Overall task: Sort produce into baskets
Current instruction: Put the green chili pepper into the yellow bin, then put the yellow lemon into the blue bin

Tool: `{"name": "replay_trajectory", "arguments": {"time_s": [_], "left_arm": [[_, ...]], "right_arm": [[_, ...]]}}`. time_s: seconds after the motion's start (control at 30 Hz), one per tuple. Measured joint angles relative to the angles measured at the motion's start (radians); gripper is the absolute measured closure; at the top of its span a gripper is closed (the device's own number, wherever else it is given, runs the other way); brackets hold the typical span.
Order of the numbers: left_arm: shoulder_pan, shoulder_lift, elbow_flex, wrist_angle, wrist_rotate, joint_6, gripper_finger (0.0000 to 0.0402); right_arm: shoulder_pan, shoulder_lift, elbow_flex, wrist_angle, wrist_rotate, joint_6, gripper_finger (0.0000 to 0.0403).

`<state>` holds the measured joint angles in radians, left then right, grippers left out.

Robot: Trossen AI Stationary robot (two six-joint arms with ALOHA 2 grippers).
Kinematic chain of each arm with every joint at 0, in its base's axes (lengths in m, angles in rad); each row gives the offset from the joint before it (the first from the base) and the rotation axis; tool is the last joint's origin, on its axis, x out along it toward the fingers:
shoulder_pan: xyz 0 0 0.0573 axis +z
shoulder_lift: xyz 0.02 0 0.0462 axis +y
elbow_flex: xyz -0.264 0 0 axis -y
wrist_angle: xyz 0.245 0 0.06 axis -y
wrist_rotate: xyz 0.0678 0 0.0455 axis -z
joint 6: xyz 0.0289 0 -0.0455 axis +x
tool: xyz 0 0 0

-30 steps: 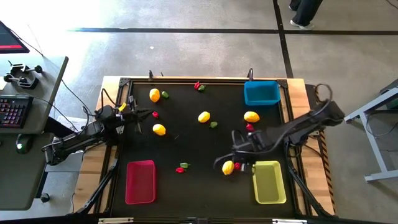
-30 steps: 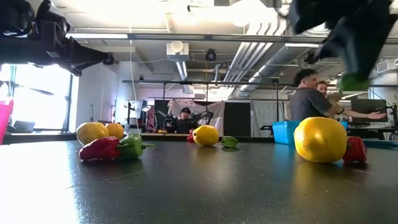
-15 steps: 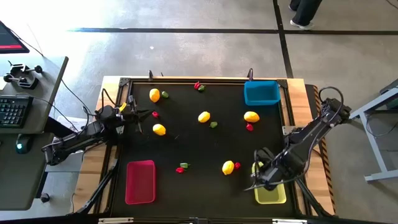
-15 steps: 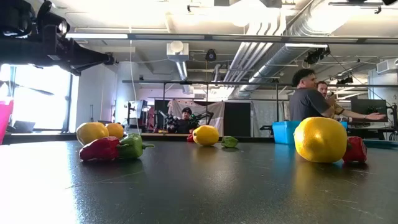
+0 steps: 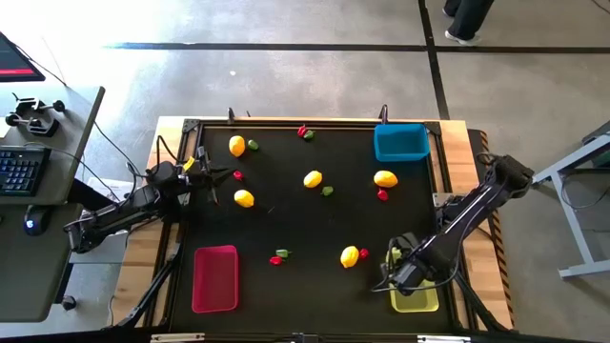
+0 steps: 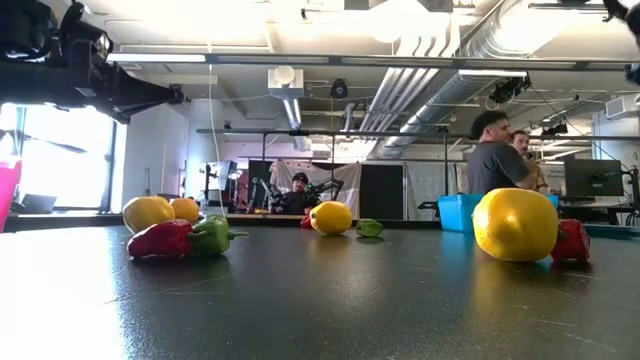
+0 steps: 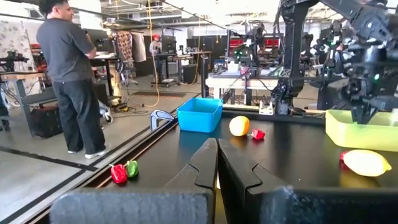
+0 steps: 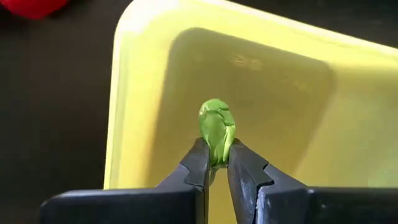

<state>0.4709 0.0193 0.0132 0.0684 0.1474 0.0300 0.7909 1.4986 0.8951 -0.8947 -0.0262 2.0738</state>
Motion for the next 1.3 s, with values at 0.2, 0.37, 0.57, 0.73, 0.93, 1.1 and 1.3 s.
{"name": "replay_trajectory", "arguments": {"time_s": [0.2, 0.37, 0.57, 0.73, 0.93, 1.1, 1.3], "left_arm": [[0.0, 0.0, 0.0, 0.0, 0.0, -0.022, 0.0401], [0.0, 0.0, 0.0, 0.0, -0.001, -0.03, 0.0401], [0.0, 0.0, 0.0, 0.0, -0.001, -0.037, 0.0402], [0.0, 0.0, 0.0, -0.003, -0.001, -0.037, 0.0401], [0.0, 0.0, 0.0, -0.016, -0.001, -0.037, 0.0402], [0.0, 0.0, 0.0, -0.021, -0.001, -0.037, 0.0401], [0.0, 0.0, 0.0, -0.019, -0.002, -0.036, 0.0402]], "right_arm": [[-0.006, 0.0, -0.09, 0.07, 0.04, 0.076, 0.0377], [-0.006, 0.0, -0.094, 0.069, 0.088, 0.075, 0.0378], [-0.006, 0.0, -0.093, 0.063, 0.102, 0.043, 0.0364], [-0.006, 0.0, -0.093, 0.049, 0.122, 0.03, 0.0331], [-0.006, 0.0, -0.092, 0.05, 0.122, -0.019, 0.028], [-0.006, 0.0, -0.088, 0.047, 0.09, -0.037, 0.0245], [-0.006, 0.0, 0.009, -0.062, 0.025, -0.118, 0.0238]]}}
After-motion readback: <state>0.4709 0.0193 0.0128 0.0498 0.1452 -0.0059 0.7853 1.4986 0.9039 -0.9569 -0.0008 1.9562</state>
